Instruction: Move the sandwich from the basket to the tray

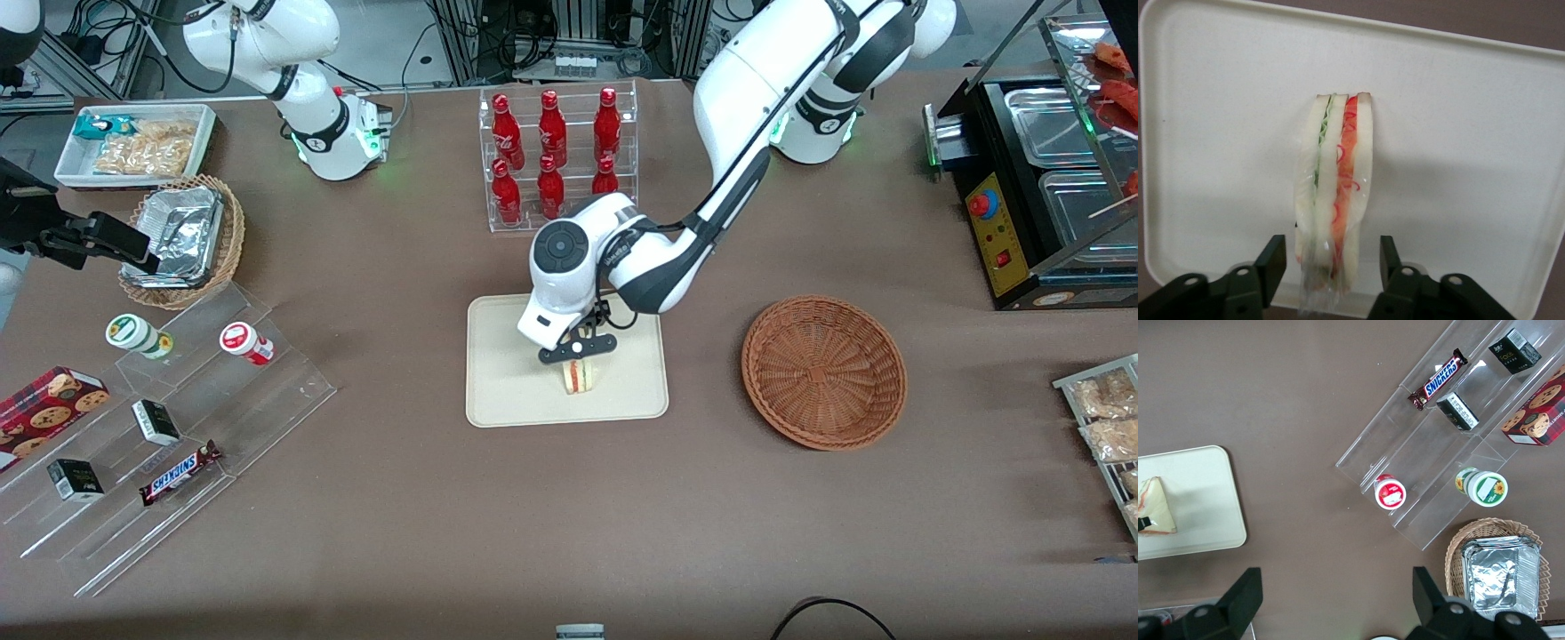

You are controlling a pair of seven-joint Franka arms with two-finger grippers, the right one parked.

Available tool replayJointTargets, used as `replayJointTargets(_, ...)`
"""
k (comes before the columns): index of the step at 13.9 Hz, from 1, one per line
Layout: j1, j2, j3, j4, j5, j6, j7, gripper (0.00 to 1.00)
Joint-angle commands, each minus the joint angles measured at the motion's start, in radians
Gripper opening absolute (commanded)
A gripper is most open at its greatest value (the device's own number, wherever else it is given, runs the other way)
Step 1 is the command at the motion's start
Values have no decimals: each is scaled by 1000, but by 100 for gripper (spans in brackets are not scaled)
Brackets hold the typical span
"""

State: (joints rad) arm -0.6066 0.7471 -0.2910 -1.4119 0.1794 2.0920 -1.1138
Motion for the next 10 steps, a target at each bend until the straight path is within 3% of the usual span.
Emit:
replayJointTargets(1,-7,-86,15,-2,20,-105,12,100)
replayJointTargets(3,49,-123,15,-2,3,-168,122,100)
replayJointTargets(10,197,-244,16,-48,-24,-297,158,100)
